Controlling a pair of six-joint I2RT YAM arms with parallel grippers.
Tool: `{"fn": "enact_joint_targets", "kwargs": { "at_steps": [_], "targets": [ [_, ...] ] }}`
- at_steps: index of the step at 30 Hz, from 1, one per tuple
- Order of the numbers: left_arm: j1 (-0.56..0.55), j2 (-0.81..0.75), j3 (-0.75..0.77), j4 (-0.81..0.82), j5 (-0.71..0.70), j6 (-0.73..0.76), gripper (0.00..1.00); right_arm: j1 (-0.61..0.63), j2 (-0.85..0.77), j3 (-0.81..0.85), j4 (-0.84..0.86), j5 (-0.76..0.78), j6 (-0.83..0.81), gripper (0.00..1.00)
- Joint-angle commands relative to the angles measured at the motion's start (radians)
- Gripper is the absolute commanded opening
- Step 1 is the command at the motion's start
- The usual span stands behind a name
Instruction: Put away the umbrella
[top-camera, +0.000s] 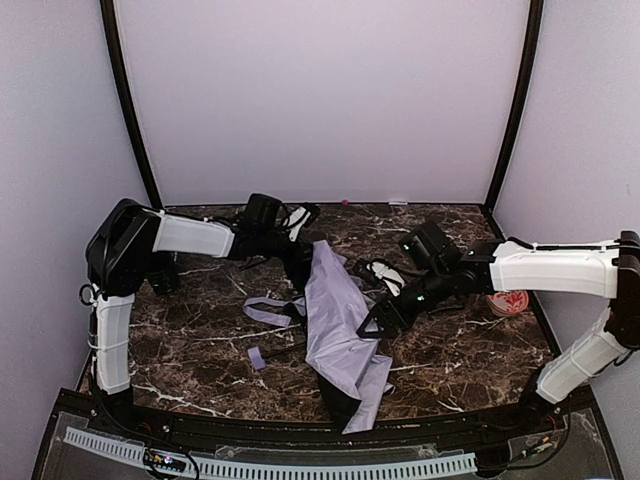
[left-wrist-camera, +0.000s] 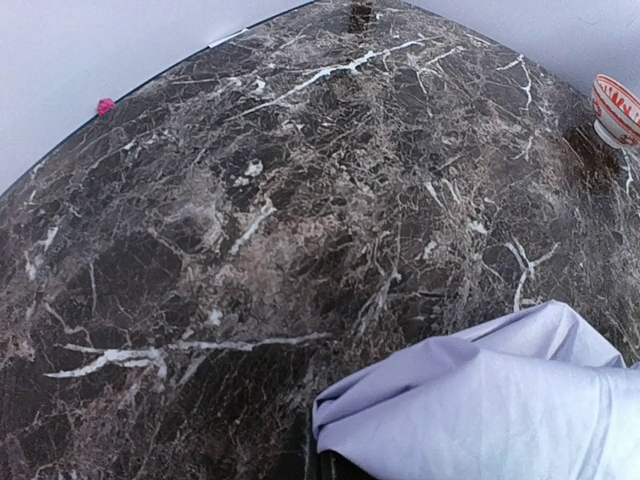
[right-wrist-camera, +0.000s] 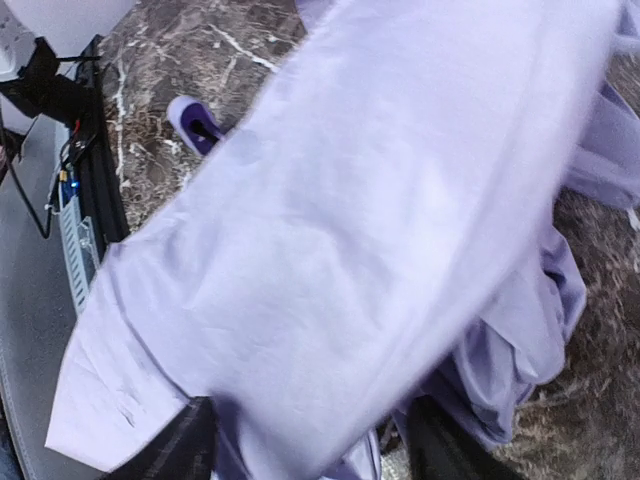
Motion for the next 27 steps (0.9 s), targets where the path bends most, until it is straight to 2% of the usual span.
{"fn": "enact_joint_targets", "kwargs": {
  "at_steps": [1,3,4,5,6,8,9,11,15,18,22,25,27],
  "targets": [
    [0.006,0.000,0.056,-0.046,-0.056,0.014,0.00,0.007,-0.005,0.004,0.206,-0.132,0.096,0.41],
    [0.009,-0.001,0.072,-0.073,-0.071,0.032,0.03,0.002,0.005,0.015,0.207,-0.192,0.100,0.23],
    [0.009,-0.003,0.084,-0.094,-0.079,0.045,0.11,-0.008,0.010,0.023,0.204,-0.216,0.111,0.04],
    [0.011,-0.008,0.099,-0.118,-0.093,0.063,0.24,-0.020,0.014,0.030,0.201,-0.240,0.125,0.00],
    [0.013,-0.018,0.110,-0.141,-0.120,0.079,0.43,-0.036,0.016,0.032,0.210,-0.271,0.148,0.00],
    [0.023,-0.058,0.105,-0.158,-0.193,0.107,0.70,-0.064,0.010,0.026,0.239,-0.325,0.199,0.00],
    [0.029,-0.089,0.090,-0.155,-0.232,0.119,0.79,-0.077,0.003,0.022,0.259,-0.336,0.230,0.00],
    [0.047,-0.157,0.047,-0.139,-0.301,0.136,0.88,-0.103,-0.008,0.009,0.307,-0.338,0.298,0.00],
    [0.062,-0.308,-0.045,-0.133,-0.415,0.185,0.94,-0.138,-0.003,-0.011,0.432,-0.303,0.468,0.00],
    [0.058,-0.408,-0.089,-0.190,-0.408,0.165,0.94,-0.154,0.036,-0.013,0.516,-0.258,0.573,0.00],
    [-0.040,-0.539,-0.171,-0.254,-0.261,0.228,0.83,-0.180,0.103,0.004,0.540,-0.161,0.677,0.00],
    [-0.163,-0.637,-0.231,-0.287,-0.122,0.309,0.81,-0.196,0.164,0.035,0.509,-0.081,0.707,0.00],
    [-0.218,-0.677,-0.255,-0.270,0.025,0.283,0.82,-0.196,0.193,0.056,0.503,-0.057,0.716,0.00]
  ]
}}
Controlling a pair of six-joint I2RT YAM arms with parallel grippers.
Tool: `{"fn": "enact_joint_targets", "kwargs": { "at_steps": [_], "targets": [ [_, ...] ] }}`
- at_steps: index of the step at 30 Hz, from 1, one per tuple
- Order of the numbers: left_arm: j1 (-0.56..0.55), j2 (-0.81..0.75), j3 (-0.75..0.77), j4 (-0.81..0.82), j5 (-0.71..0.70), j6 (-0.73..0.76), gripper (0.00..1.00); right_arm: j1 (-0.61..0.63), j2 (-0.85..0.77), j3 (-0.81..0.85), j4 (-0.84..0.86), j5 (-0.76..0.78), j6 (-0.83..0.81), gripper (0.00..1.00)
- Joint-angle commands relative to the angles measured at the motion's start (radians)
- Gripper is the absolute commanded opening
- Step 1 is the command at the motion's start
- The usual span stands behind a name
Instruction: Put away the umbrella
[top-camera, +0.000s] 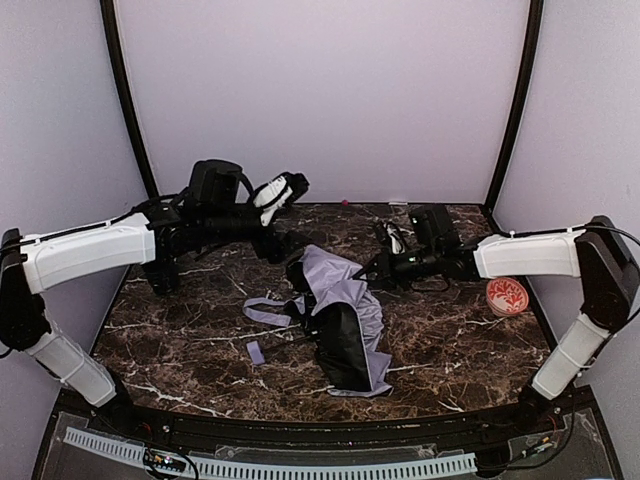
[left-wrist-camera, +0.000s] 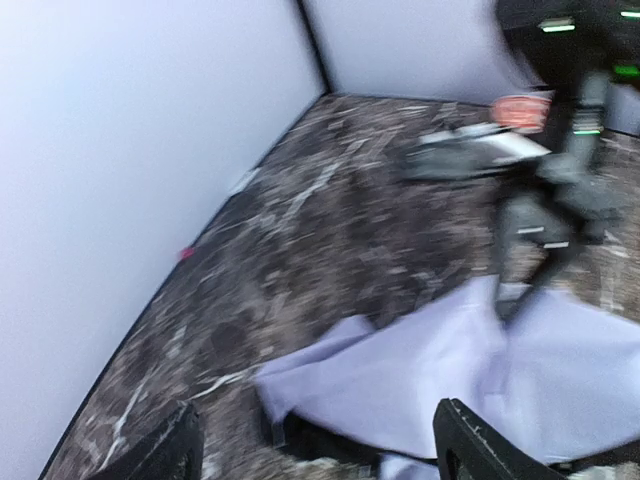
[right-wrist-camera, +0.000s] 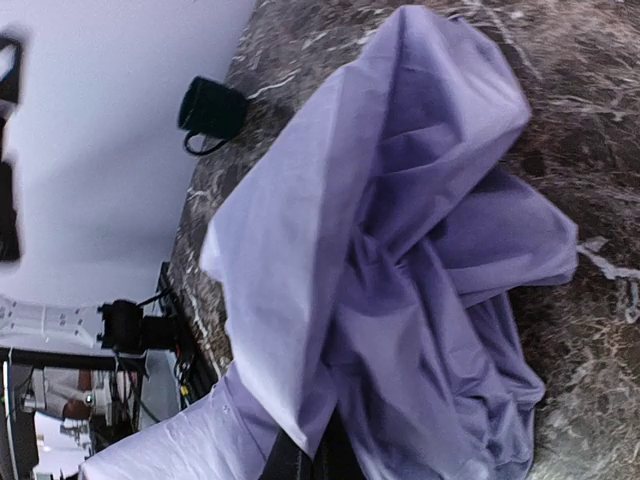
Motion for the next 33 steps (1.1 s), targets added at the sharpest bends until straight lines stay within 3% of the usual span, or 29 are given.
{"fn": "enact_joint_targets", "kwargs": {
  "at_steps": [1,4,9,15,17,18,21,23,26,29,33],
  "targets": [
    [-0.128,-0.088,-0.068,-0.047,0.304,0.027,0.83,-0.014,0.060,0.055,0.040,0.120,0.087,0.00],
    [-0.193,-0.086,-0.069,-0.004,0.339,-0.004,0.87,-0.014,0.076,0.061,0.050,0.154,0.100,0.00],
    [-0.266,-0.014,-0.002,-0.098,0.302,0.046,0.85,-0.014,0.072,0.078,0.010,0.211,0.075,0.00],
    [-0.270,-0.033,0.011,-0.083,0.254,-0.057,0.53,-0.014,0.010,0.126,-0.068,0.376,0.000,0.00],
    [-0.270,-0.038,-0.016,-0.085,0.262,-0.055,0.47,-0.014,-0.034,0.141,-0.090,0.411,-0.025,0.00],
    [-0.270,-0.033,-0.033,-0.082,0.258,-0.051,0.45,-0.014,-0.040,0.142,-0.091,0.406,-0.031,0.05],
    [-0.268,0.017,-0.051,-0.112,0.223,-0.034,0.40,-0.014,-0.042,0.150,-0.136,0.388,-0.063,0.48],
    [-0.267,0.041,-0.040,-0.152,0.185,-0.032,0.35,-0.014,-0.062,0.188,-0.267,0.457,-0.130,0.59],
    [-0.263,0.020,-0.068,-0.156,0.142,-0.029,0.35,-0.014,-0.156,0.182,-0.372,0.549,-0.220,0.64],
    [-0.241,-0.038,-0.105,-0.177,0.128,-0.079,0.40,-0.007,-0.276,0.088,-0.383,0.478,-0.309,0.64],
    [-0.239,-0.103,-0.120,-0.264,0.149,-0.294,0.47,0.084,-0.368,-0.037,-0.381,0.453,-0.305,0.60]
  ]
}}
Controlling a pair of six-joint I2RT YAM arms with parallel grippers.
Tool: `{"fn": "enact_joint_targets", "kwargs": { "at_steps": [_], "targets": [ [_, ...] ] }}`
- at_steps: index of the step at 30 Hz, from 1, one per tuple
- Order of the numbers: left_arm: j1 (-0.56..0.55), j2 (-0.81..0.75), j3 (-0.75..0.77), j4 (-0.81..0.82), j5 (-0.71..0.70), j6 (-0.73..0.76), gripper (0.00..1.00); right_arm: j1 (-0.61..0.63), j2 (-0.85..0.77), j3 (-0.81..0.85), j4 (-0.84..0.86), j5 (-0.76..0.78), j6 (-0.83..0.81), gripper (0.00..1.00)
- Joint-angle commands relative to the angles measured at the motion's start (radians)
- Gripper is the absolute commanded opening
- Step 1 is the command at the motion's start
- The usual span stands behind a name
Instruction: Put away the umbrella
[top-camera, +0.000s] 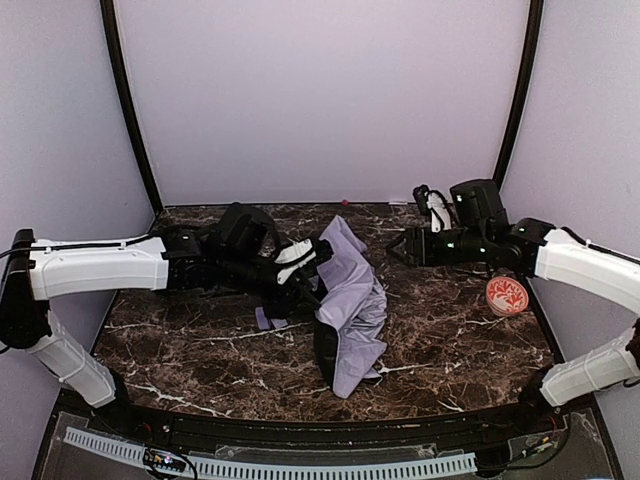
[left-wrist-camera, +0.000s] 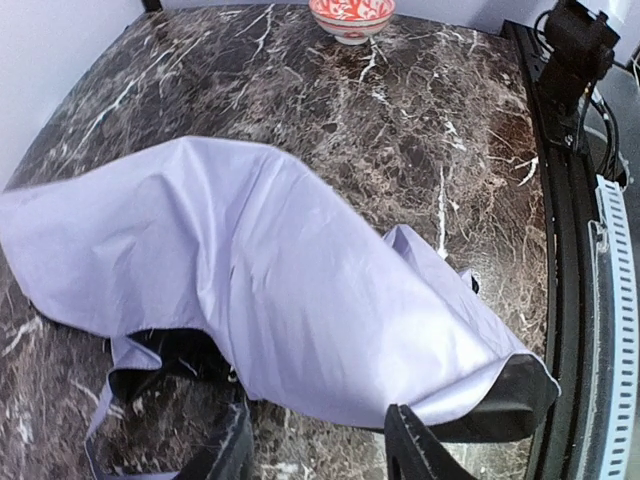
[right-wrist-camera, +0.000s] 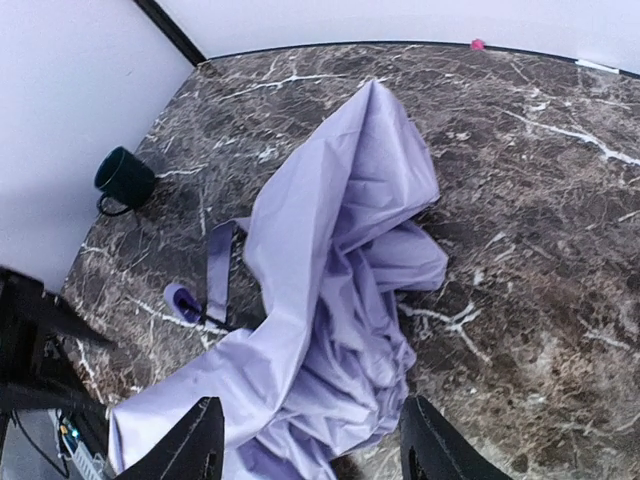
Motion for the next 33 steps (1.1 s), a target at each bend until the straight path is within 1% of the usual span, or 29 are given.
{"fn": "enact_joint_targets", "kwargs": {
  "at_steps": [1,3,6,9,11,13,14,17,22,24,26,27,28,30,33],
  "targets": [
    [0.002,-0.114,-0.020,-0.108,0.026,-0.259,0.48,0.114,-0.061,-0.118,-0.049,0.008,-0.063,0.57],
    [-0.041,-0.137,-0.057,-0.133,0.039,-0.342,0.53,0.187,-0.057,-0.168,-0.028,0.007,-0.049,0.53],
    [-0.093,-0.155,-0.146,-0.096,0.007,-0.483,0.62,0.272,-0.026,-0.249,0.101,-0.082,-0.007,0.49],
    [-0.123,-0.164,-0.236,0.042,0.024,-0.612,0.74,0.356,0.022,-0.272,0.248,-0.092,0.006,0.46],
    [-0.130,-0.175,-0.297,0.172,0.028,-0.646,0.79,0.393,0.070,-0.268,0.360,-0.085,0.012,0.44],
    [-0.131,-0.175,-0.351,0.292,0.009,-0.662,0.81,0.402,0.136,-0.237,0.466,-0.121,0.021,0.43],
    [-0.131,-0.167,-0.362,0.322,0.011,-0.660,0.81,0.413,0.171,-0.209,0.498,-0.135,0.019,0.42],
    [-0.132,-0.135,-0.342,0.297,0.024,-0.626,0.81,0.443,0.249,-0.111,0.518,-0.138,-0.029,0.42],
    [-0.133,-0.108,-0.327,0.290,0.020,-0.597,0.85,0.453,0.365,0.051,0.476,-0.118,-0.078,0.42],
    [-0.134,-0.119,-0.331,0.297,-0.016,-0.603,0.90,0.455,0.390,0.111,0.441,-0.075,-0.094,0.42],
    [-0.133,-0.148,-0.343,0.299,-0.118,-0.623,0.93,0.458,0.403,0.162,0.409,-0.003,-0.103,0.42],
    [-0.133,-0.172,-0.358,0.315,-0.172,-0.631,0.94,0.458,0.410,0.181,0.391,0.029,-0.105,0.42],
    [-0.132,-0.200,-0.377,0.351,-0.193,-0.631,0.96,0.459,0.415,0.191,0.380,0.048,-0.108,0.42],
    [-0.132,-0.260,-0.432,0.452,-0.203,-0.631,0.99,0.459,0.425,0.204,0.372,0.063,-0.110,0.42],
    [-0.133,-0.310,-0.509,0.598,-0.228,-0.629,0.99,0.458,0.437,0.240,0.342,0.073,-0.111,0.42]
  ]
}}
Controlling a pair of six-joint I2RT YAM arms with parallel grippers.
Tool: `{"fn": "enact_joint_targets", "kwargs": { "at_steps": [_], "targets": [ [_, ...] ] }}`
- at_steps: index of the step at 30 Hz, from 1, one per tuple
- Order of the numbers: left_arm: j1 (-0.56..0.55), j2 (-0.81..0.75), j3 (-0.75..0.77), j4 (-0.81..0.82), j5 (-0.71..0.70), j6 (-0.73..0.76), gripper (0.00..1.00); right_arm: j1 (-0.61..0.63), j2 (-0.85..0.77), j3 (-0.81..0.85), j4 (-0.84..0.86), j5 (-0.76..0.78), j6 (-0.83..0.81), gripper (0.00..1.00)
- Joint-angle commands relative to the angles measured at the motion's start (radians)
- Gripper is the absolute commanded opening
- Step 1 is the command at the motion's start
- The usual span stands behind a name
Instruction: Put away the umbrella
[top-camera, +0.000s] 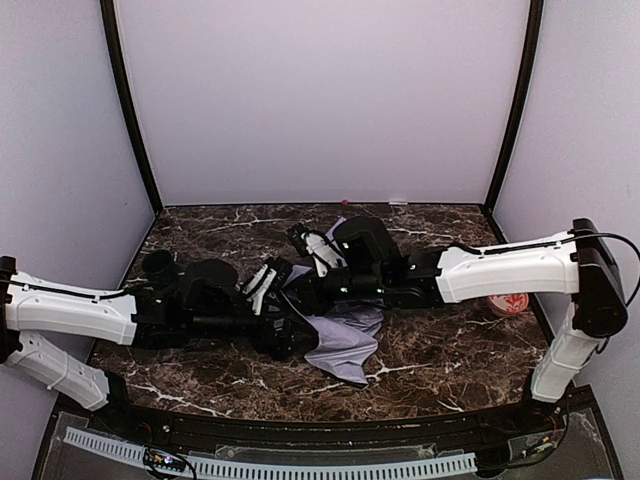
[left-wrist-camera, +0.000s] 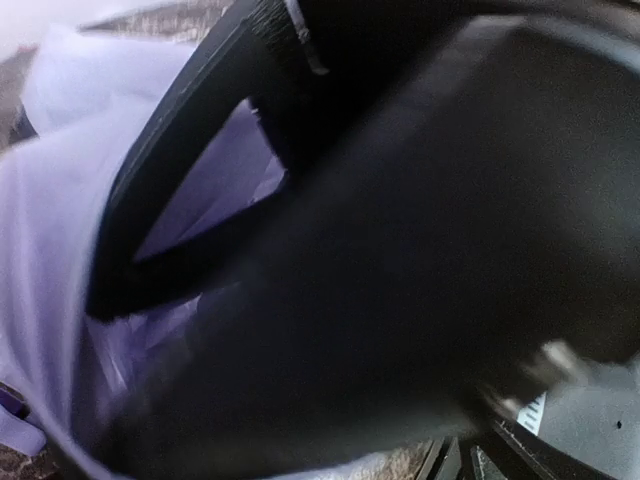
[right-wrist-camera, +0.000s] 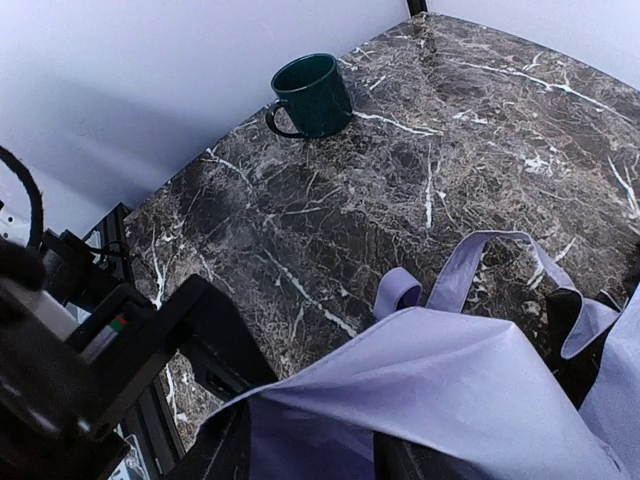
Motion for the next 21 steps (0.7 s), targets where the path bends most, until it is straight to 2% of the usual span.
{"fn": "enact_joint_targets", "kwargs": {
  "at_steps": [1,4,9,10,12,13,16,18,21],
  "targets": [
    [-0.007,-0.081,-0.087,0.232,-0.076,0.009,0.98,0.006,0.015,0.071,-0.009,0.072,-0.009,0.42],
    [-0.006,-0.047,-0.056,0.232,-0.070,0.015,0.94,0.002,0.001,0.098,-0.038,0.103,0.001,0.41],
    [-0.006,0.012,-0.006,0.253,-0.040,0.009,0.93,0.001,-0.022,0.112,-0.091,0.160,0.037,0.41],
    [-0.007,0.019,-0.001,0.247,-0.055,0.009,0.89,0.000,-0.030,0.108,-0.092,0.161,0.039,0.41],
    [-0.007,0.025,0.004,0.235,-0.078,0.011,0.66,-0.012,-0.056,0.098,-0.098,0.162,0.038,0.42],
    [-0.006,0.023,0.001,0.236,-0.078,0.017,0.48,-0.025,-0.082,0.089,-0.103,0.162,0.037,0.42],
    [-0.007,0.008,-0.007,0.233,-0.069,0.060,0.04,-0.076,-0.167,0.028,-0.113,0.161,0.024,0.45],
    [-0.007,-0.001,-0.002,0.210,-0.054,0.115,0.00,-0.123,-0.220,-0.021,-0.125,0.140,0.015,0.52],
    [-0.006,-0.010,0.028,0.183,0.073,0.209,0.00,-0.216,-0.278,-0.134,-0.140,0.061,0.010,0.62]
  ]
}}
